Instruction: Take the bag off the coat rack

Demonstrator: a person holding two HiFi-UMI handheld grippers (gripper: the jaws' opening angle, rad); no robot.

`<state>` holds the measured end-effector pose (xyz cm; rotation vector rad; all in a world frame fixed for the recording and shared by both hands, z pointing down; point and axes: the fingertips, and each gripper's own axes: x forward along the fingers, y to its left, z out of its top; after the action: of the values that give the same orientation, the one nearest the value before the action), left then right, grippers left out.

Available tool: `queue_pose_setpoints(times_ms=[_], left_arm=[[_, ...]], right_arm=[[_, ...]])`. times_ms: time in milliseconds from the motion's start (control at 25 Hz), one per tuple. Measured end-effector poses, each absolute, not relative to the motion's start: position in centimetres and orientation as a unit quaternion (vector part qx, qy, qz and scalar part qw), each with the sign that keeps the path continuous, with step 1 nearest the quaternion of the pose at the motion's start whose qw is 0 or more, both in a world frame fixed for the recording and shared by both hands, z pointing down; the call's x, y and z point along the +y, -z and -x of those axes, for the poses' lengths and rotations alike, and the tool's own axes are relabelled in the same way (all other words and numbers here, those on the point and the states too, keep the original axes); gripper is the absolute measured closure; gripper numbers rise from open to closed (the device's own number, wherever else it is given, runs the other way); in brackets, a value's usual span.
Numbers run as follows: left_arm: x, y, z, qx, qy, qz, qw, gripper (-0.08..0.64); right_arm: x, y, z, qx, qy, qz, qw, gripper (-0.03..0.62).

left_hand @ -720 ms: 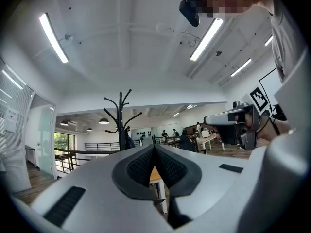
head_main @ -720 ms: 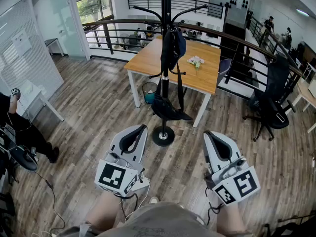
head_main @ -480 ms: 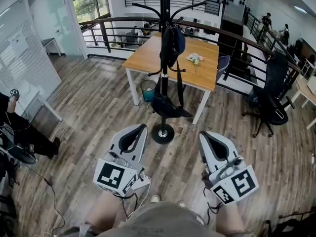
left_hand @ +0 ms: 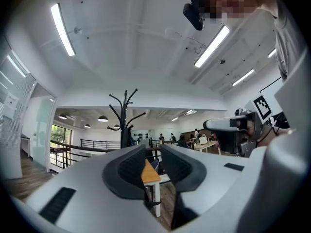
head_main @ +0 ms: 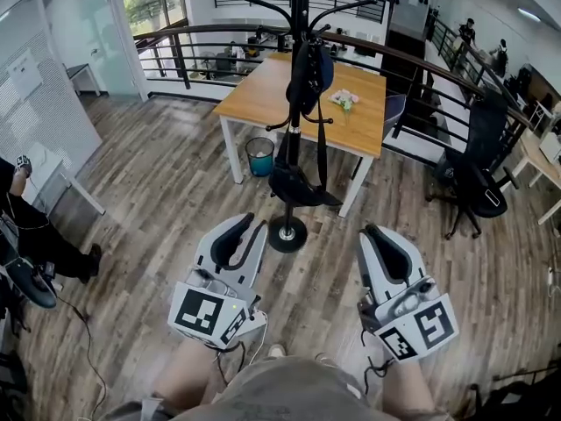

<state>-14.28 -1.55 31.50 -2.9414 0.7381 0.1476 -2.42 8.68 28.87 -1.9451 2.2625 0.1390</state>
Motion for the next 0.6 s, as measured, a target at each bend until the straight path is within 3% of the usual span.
queue_pose_setpoints(times_ms=[40, 80, 240, 600], left_arm=[[-1.7, -31.3, 14.4, 0.239, -0.056, 0.968, 0.052, 0.413], [-2.0, -31.1, 14.5, 0.236, -0.062, 0.968, 0.053, 0.372], [-3.4, -30.9, 15.1, 0.245, -0.065, 0.966, 0.060, 0.365], [-8.0, -31.8, 12.9, 0.263, -0.047, 0.962, 0.047, 0.365]], right_arm=[[8.4, -29.0, 2.4, 0.752, -0.043, 0.653, 0.076, 0.505], [8.1, -29.0, 2.4, 0.749, -0.041, 0.657, 0.075, 0.414], [7.3, -29.1, 2.1, 0.734, -0.045, 0.675, 0.066, 0.383], [3.0, -28.7, -0.5, 0.727, -0.049, 0.682, 0.068, 0.382]])
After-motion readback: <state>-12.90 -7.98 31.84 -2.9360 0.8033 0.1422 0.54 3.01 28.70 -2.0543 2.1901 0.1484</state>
